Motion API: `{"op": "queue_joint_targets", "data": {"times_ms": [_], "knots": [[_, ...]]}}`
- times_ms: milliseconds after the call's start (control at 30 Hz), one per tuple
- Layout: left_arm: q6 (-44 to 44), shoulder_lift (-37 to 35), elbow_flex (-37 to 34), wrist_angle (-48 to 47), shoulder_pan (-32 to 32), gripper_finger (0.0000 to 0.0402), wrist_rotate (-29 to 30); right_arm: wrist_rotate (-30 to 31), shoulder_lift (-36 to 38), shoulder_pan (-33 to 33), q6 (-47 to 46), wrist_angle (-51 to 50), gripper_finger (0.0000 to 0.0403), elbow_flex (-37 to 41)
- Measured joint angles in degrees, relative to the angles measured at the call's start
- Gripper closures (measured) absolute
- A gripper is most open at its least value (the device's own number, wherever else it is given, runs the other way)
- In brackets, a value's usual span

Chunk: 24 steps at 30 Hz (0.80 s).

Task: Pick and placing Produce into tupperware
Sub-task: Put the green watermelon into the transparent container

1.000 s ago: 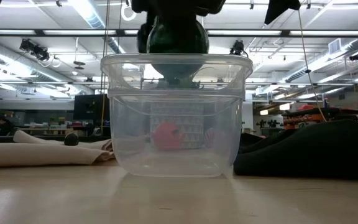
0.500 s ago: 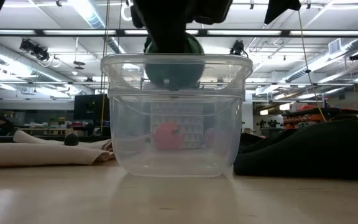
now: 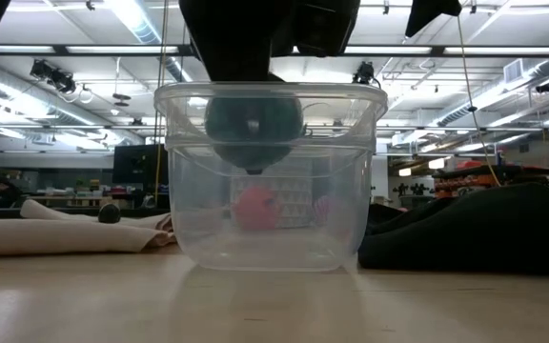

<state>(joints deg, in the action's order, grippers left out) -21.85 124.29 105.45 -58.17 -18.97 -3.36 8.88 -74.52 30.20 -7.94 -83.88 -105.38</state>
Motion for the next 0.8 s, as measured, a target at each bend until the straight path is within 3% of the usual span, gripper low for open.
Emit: {"op": "queue_joint_targets", "data": {"times_ms": [600, 800], "knots": [[0.1, 0.0, 0.0, 0.5, 0.5, 0.0106, 0.1, 0.0, 0.0, 0.0, -0.1, 0.0, 0.0389, 0.0], [0.1, 0.0, 0.0, 0.5, 0.5, 0.0085, 0.1, 0.0, 0.0, 0.0, -0.1, 0.0, 0.0389, 0.0]]}}
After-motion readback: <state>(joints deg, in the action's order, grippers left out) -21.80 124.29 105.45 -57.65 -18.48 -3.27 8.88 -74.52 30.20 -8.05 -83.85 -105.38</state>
